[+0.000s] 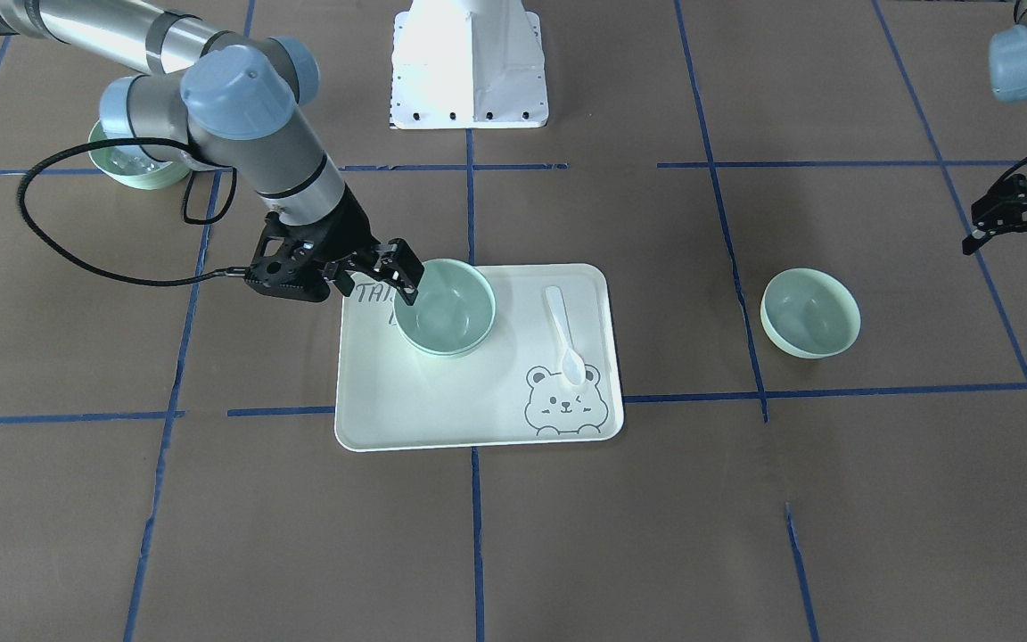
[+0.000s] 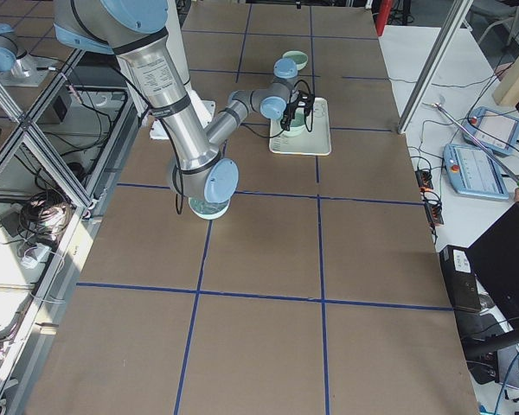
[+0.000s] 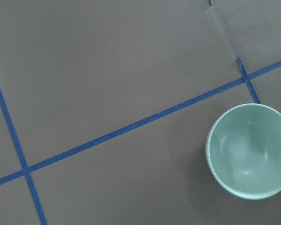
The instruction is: Stack green bowls together
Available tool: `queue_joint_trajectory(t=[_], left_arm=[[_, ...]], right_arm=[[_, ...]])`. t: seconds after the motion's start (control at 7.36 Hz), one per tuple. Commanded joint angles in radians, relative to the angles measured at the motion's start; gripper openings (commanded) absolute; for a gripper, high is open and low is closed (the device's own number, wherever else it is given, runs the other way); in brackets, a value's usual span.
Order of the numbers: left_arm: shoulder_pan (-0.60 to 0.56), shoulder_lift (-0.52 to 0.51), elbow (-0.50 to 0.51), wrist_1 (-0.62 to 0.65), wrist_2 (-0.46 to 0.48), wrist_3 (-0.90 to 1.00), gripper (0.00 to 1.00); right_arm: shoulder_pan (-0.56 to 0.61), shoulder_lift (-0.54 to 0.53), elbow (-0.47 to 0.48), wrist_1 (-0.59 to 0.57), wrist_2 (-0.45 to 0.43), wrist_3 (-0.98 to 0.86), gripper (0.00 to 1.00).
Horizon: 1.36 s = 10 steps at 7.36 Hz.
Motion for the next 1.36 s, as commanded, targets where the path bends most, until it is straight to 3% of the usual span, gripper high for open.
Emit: queue_joint_trajectory(t=[0.0,0.27,0.54,0.95,1.09,1.22], left_arm=[[0.192,-0.04,0.055,-0.128,0.005,-0.348,1.0],[0.233,-0.079,0.168,-0.174,0.046,-0.355,0.96],[0.235,-0.103,0.228,-0.174,0.057,-0.353,0.93],[0.261,-0.119,0.271,-0.174,0.057,-0.355,0.72],[0.262,-0.119,0.27,-0.174,0.057,-0.357,0.56],[0.262,-0.12,0.273,-0.174,0.057,-0.353,0.11]], right_arm=[[0.164,-0.125,0.093,-0.008,0.163,-0.081,1.0],[0.201,-0.204,0.101,-0.007,0.177,-0.241,1.0],[0.2,-0.207,0.099,-0.004,0.177,-0.243,1.0],[0.2,-0.209,0.096,-0.004,0.174,-0.243,1.0],[0.2,-0.209,0.096,-0.004,0.174,-0.243,1.0],[0.2,-0.212,0.096,-0.004,0.175,-0.243,1.0]])
